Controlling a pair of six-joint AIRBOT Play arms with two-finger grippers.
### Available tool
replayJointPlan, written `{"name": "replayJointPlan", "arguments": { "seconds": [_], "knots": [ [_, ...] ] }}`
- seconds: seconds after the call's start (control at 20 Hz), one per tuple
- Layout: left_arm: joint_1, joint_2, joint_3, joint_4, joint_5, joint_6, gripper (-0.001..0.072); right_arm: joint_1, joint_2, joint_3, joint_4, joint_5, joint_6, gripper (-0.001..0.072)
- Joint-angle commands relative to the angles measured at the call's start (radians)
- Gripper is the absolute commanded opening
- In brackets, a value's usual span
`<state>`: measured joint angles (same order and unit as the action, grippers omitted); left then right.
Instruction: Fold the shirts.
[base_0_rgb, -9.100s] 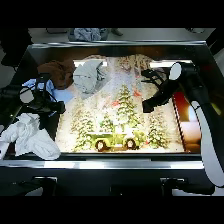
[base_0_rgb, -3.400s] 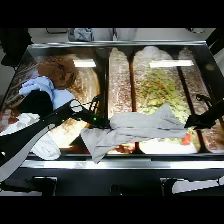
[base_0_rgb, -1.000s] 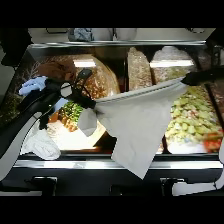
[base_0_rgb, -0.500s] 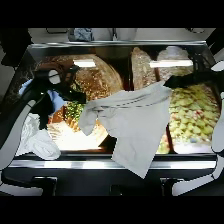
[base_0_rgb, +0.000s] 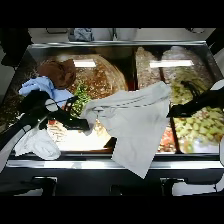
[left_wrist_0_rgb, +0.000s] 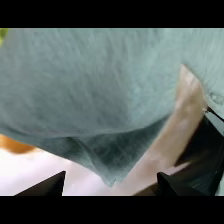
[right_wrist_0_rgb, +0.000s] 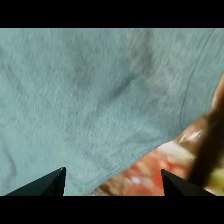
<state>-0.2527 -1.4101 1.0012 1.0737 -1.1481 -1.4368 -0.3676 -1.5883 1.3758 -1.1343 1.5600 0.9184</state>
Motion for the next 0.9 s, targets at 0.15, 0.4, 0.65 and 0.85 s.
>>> {"name": "replayJointPlan", "arguments": {
  "seconds": [0.15, 0.4, 0.65, 0.85],
  "knots": [
    [-0.058, 0.015, -0.111, -0.096, 0.252, 0.023, 0.0549, 0.005, 0.034, -0.194, -0.008, -0.034, -0.018, 0.0702],
    [-0.037, 0.017, -0.108, -0.097, 0.255, 0.086, 0.0035, 0.006, 0.034, -0.400, 0.115, -0.156, -0.018, 0.0700],
    [-0.035, 0.086, -0.104, -0.094, 0.244, 0.129, 0.0034, 0.006, 0.034, -0.525, 0.193, -0.199, -0.037, 0.0603],
    [-0.014, 0.153, -0.047, -0.056, 0.246, 0.129, 0.0033, 0.005, 0.039, -0.512, 0.299, -0.225, -0.076, 0.0051]
  ]
}}
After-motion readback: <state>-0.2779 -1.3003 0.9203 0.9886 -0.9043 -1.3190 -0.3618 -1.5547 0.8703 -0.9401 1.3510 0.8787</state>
